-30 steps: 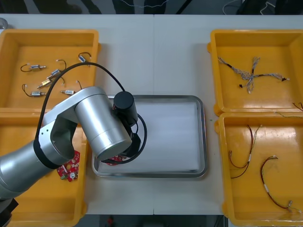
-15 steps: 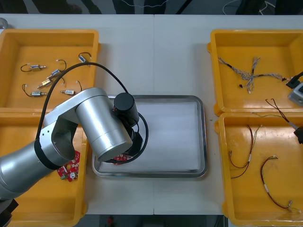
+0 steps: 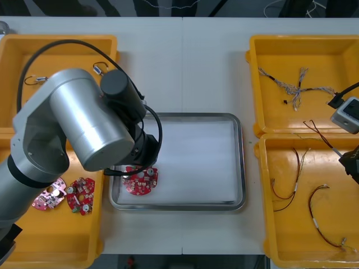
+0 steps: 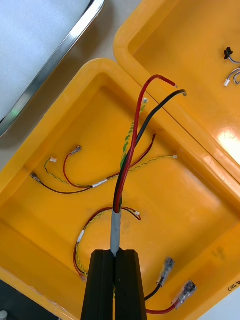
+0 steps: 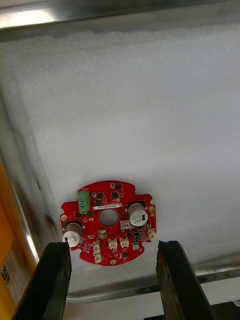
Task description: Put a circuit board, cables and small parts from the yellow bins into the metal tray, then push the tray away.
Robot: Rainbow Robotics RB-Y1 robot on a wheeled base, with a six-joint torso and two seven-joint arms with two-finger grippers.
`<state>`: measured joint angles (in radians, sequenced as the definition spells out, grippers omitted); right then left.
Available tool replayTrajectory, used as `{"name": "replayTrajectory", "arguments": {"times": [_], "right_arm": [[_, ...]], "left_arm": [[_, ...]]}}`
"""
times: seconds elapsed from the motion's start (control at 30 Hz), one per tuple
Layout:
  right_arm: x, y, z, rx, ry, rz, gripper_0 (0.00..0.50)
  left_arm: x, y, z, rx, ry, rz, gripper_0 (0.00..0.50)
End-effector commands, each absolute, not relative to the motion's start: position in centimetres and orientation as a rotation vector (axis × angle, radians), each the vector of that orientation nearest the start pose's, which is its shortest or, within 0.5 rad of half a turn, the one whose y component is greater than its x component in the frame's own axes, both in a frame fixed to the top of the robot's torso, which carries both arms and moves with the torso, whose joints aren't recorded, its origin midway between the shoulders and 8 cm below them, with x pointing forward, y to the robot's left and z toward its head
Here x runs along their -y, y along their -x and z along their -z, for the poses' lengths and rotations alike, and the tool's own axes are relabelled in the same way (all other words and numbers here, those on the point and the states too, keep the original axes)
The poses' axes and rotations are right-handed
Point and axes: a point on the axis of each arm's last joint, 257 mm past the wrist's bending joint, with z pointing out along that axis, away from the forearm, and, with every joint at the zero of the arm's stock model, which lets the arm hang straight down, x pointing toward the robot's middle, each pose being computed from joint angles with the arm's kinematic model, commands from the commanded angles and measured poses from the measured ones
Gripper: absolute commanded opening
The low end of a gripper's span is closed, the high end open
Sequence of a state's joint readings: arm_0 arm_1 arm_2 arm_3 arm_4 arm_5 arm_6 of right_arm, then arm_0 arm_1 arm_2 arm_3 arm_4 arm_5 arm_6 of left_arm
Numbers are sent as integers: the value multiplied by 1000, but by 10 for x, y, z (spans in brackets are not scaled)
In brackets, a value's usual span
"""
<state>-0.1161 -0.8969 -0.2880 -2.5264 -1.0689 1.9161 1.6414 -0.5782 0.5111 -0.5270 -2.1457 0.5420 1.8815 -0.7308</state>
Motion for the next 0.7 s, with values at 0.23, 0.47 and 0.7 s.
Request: {"name": "replayTrajectory", "arguments": {"times": [0.23, 0.47, 0.7], "right_arm": [[287, -328, 116, -2400, 1043, 213, 0], [267, -334, 111, -2351, 1137, 218, 0], [228, -341, 103, -2257, 1293, 228, 0]], "left_arm": [[-154, -435, 125, -2540, 77, 196, 500], [-207, -458, 100, -2494, 244, 170, 500], [-267, -486, 85, -2479, 436, 94, 500]]}}
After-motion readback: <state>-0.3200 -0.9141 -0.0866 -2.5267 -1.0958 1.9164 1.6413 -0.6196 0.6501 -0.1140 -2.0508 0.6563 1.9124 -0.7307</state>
